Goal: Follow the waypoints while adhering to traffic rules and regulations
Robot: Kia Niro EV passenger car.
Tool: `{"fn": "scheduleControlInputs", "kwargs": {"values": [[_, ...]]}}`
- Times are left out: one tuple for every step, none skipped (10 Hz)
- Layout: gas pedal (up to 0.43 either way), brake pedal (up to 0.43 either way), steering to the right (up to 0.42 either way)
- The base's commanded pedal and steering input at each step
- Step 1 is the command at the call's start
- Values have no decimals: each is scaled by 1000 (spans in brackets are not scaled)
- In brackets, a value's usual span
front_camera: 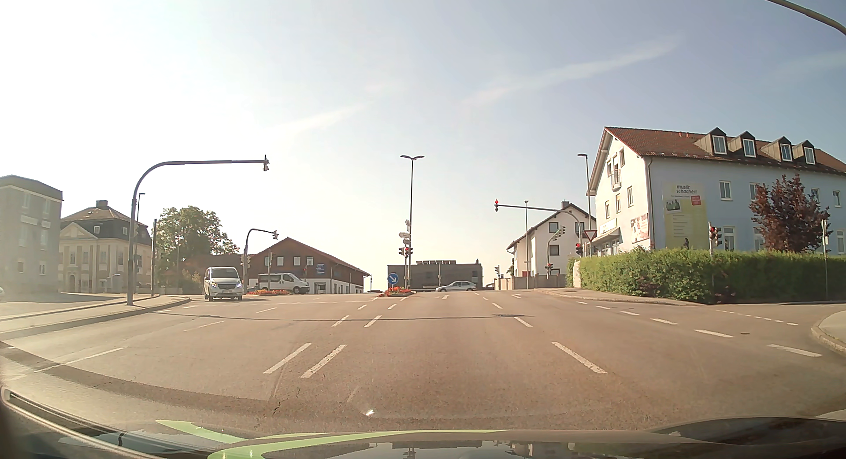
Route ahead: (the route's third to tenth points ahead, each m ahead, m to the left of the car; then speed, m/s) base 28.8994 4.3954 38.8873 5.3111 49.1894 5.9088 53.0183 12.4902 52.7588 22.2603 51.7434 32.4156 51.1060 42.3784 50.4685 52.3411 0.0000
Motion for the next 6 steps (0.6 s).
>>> {"fn": "scheduleControlInputs", "kwargs": {"values": [[0,317,-14],[0,317,-15],[0,317,-15],[0,317,-15],[0,317,-15],[0,317,-15]]}}
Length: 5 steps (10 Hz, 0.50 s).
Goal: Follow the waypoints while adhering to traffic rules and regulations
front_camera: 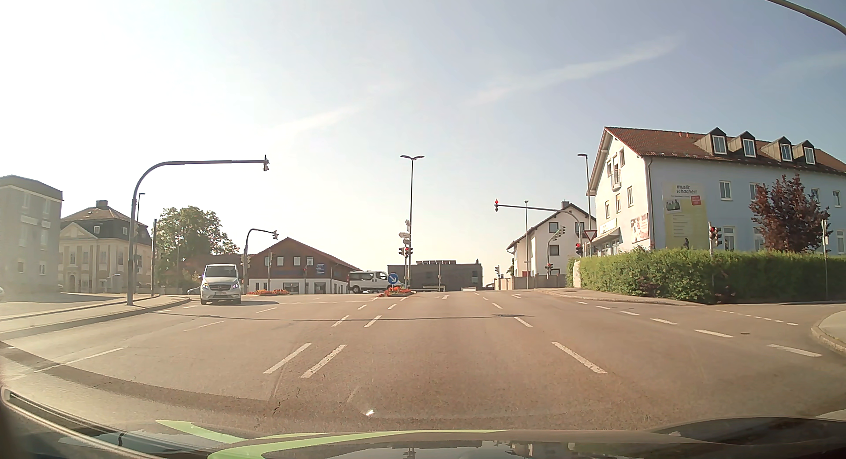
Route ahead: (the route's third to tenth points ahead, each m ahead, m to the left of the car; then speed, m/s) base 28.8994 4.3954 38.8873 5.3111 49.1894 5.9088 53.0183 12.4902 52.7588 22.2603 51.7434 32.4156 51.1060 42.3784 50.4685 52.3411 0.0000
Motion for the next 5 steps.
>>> {"fn": "scheduleControlInputs", "kwargs": {"values": [[0,317,-15],[0,317,-15],[0,317,-14],[0,317,-15],[0,317,-15]]}}
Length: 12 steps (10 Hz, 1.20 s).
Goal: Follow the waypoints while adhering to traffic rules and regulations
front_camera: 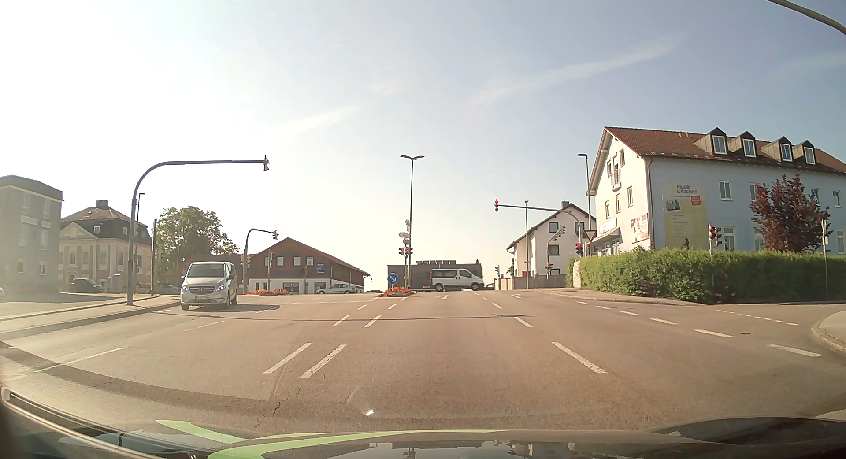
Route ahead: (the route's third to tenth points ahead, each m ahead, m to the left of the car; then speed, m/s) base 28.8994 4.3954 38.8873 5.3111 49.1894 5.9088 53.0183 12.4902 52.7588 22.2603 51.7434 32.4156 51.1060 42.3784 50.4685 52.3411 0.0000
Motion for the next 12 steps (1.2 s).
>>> {"fn": "scheduleControlInputs", "kwargs": {"values": [[0,317,-15],[0,311,-15],[0,317,-15],[0,317,-15],[0,317,-14],[0,311,-15],[0,317,-15],[0,317,-15],[0,317,-15],[0,317,-14],[0,317,-15],[0,317,-15]]}}
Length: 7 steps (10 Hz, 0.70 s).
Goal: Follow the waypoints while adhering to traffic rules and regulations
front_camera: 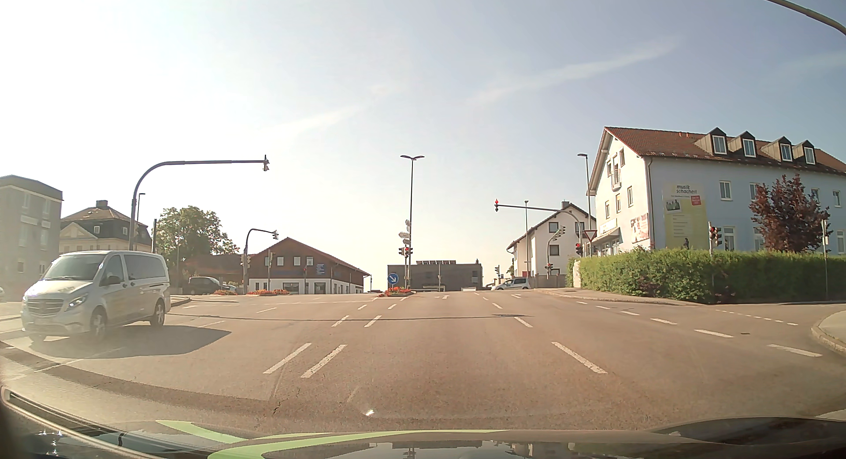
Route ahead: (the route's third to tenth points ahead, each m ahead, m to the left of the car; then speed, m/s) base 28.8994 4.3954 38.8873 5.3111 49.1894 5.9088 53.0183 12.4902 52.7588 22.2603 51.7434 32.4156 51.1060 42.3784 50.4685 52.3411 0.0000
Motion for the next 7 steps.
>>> {"fn": "scheduleControlInputs", "kwargs": {"values": [[0,317,-15],[0,317,-15],[0,317,-15],[0,317,-15],[0,317,-15],[0,317,-15],[0,317,-14]]}}
